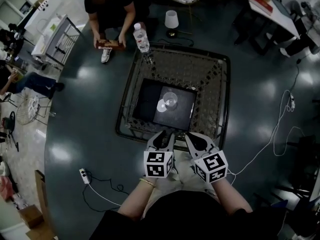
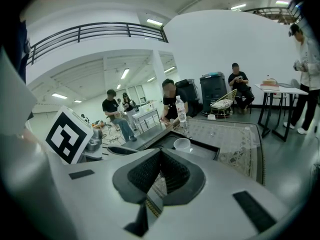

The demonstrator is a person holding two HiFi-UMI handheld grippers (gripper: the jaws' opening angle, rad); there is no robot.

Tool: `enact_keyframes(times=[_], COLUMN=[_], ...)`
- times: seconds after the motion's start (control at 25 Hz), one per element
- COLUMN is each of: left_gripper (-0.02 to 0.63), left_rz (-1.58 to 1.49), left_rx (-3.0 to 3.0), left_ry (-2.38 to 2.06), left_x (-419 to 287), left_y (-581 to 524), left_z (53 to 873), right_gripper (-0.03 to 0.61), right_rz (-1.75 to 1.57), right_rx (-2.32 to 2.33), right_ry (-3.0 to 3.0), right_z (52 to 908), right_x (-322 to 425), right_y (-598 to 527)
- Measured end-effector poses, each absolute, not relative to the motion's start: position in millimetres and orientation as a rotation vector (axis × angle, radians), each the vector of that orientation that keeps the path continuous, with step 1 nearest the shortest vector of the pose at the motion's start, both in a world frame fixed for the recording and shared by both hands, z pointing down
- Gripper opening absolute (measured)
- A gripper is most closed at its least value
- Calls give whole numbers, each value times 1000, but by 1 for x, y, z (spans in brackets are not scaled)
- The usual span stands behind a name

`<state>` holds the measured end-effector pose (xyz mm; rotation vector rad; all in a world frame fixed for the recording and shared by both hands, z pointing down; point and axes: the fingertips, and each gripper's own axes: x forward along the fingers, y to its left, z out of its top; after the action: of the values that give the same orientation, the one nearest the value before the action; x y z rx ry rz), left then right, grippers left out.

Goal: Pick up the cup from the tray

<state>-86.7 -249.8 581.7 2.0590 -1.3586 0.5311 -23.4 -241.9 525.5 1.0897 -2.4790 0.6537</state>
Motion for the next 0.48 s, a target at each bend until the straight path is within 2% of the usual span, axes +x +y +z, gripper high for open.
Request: enact_keyframes(times=[0.48], left_gripper=[268], left_rz=[645], left_rx=[1985], left_ry=[-1335], left_x=[-83], left_y=[-337], left_z=[645], right_gripper=[12], right_rz=[743], right_rx=[1050], right_ry=[-2422], right_z=[558], right_x=[-19], right_y=[-287])
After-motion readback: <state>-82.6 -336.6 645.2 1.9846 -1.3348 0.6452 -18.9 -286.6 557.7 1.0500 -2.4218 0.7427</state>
